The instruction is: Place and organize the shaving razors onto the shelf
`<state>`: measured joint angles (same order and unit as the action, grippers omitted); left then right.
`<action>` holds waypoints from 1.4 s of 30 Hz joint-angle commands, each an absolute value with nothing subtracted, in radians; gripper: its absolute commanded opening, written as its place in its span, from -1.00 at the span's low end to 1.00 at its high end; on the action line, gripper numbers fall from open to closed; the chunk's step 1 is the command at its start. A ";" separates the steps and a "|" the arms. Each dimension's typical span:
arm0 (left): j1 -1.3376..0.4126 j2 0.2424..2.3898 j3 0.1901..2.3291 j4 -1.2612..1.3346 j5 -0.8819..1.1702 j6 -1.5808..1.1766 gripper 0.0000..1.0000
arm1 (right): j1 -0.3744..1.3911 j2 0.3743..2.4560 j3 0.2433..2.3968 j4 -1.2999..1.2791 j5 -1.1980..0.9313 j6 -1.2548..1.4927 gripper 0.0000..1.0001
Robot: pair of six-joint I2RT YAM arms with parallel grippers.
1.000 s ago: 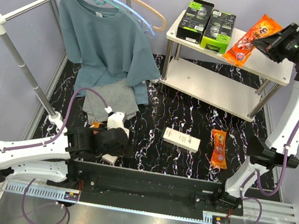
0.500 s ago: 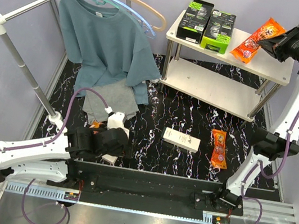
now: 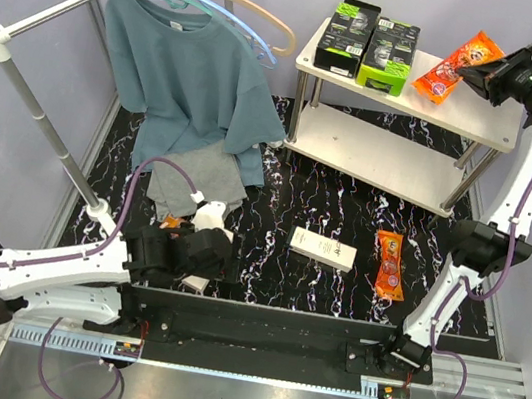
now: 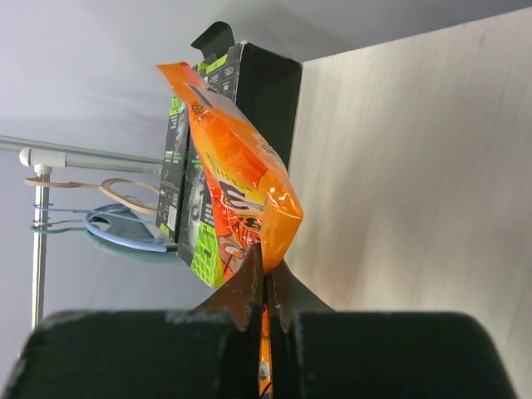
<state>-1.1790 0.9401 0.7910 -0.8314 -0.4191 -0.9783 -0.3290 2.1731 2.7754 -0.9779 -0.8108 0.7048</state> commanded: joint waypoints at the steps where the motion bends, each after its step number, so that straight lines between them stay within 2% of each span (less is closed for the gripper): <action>1: -1.177 0.956 0.796 -0.778 -0.399 -0.973 0.98 | -0.313 2.177 2.795 -0.948 -0.835 0.695 -0.97; 21: -1.177 0.985 0.808 -0.770 -0.387 -0.968 0.98 | -0.204 2.261 2.807 -1.009 -0.739 0.630 -0.74; 25: -1.177 0.979 0.804 -0.770 -0.387 -0.968 0.98 | -0.183 2.269 2.804 -1.015 -0.723 0.626 -0.49; 32: -1.177 0.973 0.796 -0.769 -0.388 -0.971 0.98 | -0.179 2.247 2.784 -1.014 -0.693 0.623 -0.28; 42: -1.177 0.969 0.792 -0.762 -0.383 -0.973 0.98 | -0.123 2.233 2.750 -1.023 -0.635 0.621 -0.24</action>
